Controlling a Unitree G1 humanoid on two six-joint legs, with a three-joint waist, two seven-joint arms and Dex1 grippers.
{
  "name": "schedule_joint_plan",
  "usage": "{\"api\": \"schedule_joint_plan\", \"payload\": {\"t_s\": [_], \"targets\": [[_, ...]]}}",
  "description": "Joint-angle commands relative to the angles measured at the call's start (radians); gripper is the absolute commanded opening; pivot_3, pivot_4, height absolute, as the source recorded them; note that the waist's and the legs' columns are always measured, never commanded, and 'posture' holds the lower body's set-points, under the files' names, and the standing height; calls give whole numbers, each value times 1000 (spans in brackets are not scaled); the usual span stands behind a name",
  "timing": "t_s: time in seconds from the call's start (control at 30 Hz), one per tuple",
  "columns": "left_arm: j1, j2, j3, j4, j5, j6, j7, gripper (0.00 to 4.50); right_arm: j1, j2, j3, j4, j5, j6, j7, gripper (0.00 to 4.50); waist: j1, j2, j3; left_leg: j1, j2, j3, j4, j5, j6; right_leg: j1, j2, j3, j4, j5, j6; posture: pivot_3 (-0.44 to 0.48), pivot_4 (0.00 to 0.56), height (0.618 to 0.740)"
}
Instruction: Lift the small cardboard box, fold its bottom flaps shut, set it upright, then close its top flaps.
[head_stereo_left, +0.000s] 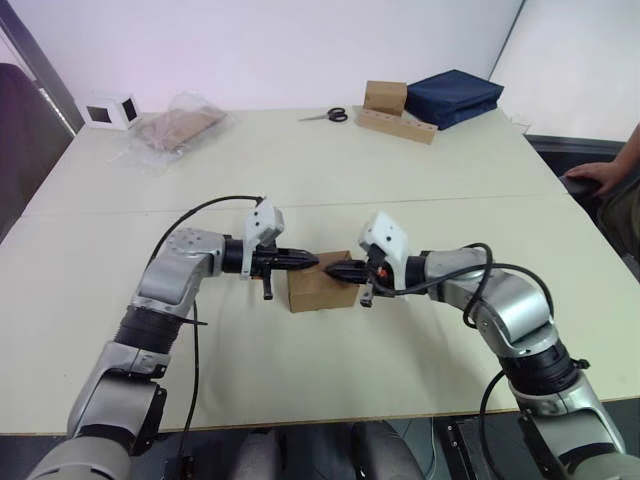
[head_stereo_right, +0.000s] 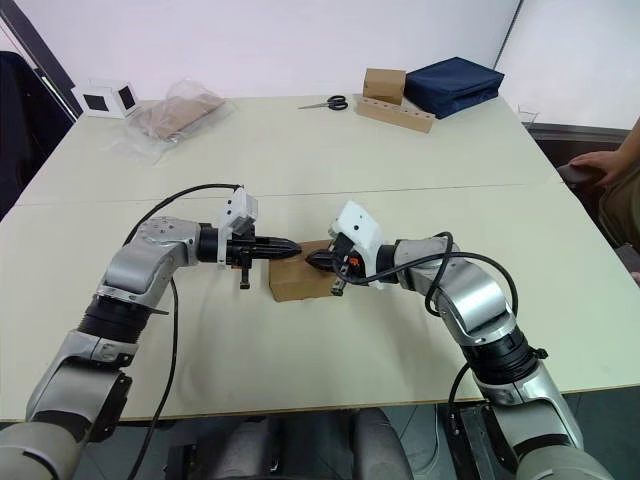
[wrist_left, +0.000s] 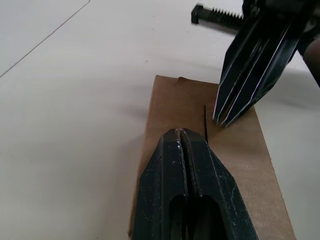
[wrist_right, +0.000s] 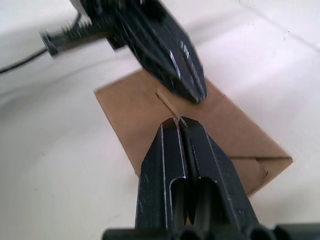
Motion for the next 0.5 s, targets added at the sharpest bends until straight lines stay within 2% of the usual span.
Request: {"api": "schedule_joint_plan", "payload": {"t_s": [0.03, 0.27, 0.5], "targets": [[20, 2, -8, -25, 13, 1, 23, 40, -55, 12, -77, -29, 48, 9, -17, 0, 0, 0, 0, 0, 0, 0, 0, 0, 0, 0, 0, 0, 0, 0, 0, 0, 150, 740], [50, 6, 3, -104, -25, 55, 40, 40, -32, 33, -2, 70, -1, -41, -17, 0, -1, 0, 0, 0, 0, 0, 0, 0, 0, 0, 0, 0, 0, 0, 0, 0, 150, 740], [126, 44, -8, -133, 0, 54, 57, 40, 7, 17, 57, 131, -61, -96, -1, 0, -1, 0, -1, 0, 0, 0, 0, 0, 0, 0, 0, 0, 0, 0, 0, 0, 150, 740]]}}
